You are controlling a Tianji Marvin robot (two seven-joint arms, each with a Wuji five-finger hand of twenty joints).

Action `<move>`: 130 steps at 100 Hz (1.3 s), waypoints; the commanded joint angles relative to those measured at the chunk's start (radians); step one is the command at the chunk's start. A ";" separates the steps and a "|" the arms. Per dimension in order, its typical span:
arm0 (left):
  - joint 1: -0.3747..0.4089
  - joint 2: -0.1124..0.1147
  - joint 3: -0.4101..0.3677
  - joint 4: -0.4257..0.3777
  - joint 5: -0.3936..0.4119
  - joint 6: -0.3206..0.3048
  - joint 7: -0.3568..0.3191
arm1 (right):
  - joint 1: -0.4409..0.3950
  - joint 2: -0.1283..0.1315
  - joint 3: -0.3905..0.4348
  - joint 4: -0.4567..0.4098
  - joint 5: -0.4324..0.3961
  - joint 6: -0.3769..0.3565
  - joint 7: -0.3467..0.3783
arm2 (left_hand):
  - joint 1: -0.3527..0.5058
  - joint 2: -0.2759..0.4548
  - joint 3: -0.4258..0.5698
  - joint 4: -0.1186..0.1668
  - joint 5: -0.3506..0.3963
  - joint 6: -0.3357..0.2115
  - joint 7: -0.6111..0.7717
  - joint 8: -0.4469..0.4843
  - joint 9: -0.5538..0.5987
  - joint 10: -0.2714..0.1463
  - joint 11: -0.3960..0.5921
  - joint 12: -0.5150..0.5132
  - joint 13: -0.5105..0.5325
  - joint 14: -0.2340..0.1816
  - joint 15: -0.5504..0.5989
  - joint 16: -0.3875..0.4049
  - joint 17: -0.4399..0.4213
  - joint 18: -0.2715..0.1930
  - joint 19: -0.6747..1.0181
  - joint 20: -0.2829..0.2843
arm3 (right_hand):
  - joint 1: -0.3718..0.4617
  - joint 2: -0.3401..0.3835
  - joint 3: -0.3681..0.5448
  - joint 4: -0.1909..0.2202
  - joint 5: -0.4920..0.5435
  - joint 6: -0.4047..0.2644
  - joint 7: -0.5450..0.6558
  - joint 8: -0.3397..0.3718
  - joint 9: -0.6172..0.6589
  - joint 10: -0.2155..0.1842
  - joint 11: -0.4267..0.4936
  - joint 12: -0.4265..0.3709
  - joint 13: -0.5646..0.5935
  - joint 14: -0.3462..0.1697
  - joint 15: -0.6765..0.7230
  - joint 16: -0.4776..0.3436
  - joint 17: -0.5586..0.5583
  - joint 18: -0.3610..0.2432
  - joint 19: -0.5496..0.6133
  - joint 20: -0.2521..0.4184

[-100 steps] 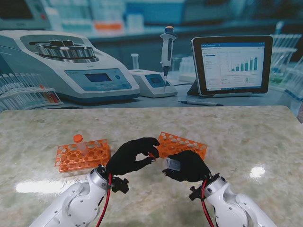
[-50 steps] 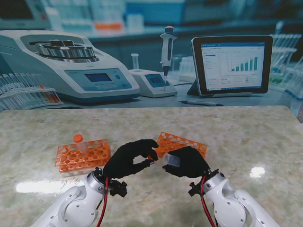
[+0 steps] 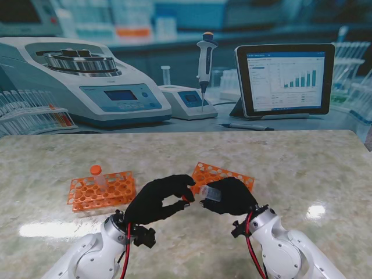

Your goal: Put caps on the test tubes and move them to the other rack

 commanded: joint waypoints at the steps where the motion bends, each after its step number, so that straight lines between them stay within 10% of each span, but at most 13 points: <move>1: 0.010 0.000 0.000 -0.014 0.006 -0.006 0.000 | -0.003 -0.004 -0.003 0.000 0.004 0.006 0.004 | 0.138 0.020 0.112 0.063 0.026 0.016 0.019 0.006 -0.018 0.006 0.000 0.001 0.073 -0.068 0.042 0.042 -0.004 -0.008 -0.023 0.018 | 0.049 0.037 0.005 0.019 0.070 -0.027 0.072 0.046 0.055 0.036 0.009 0.020 0.022 -0.154 0.207 0.082 0.070 -0.096 0.321 0.051; 130: 0.042 0.007 -0.015 -0.039 0.021 -0.037 -0.018 | 0.020 -0.004 0.000 0.004 0.013 0.031 0.016 | 0.138 0.027 0.110 0.066 0.026 0.017 0.016 0.007 -0.017 0.007 -0.003 0.000 0.073 -0.067 0.040 0.044 -0.004 -0.011 -0.025 0.021 | 0.050 0.039 0.003 0.019 0.070 -0.026 0.072 0.045 0.055 0.036 0.007 0.020 0.022 -0.154 0.207 0.082 0.070 -0.096 0.321 0.051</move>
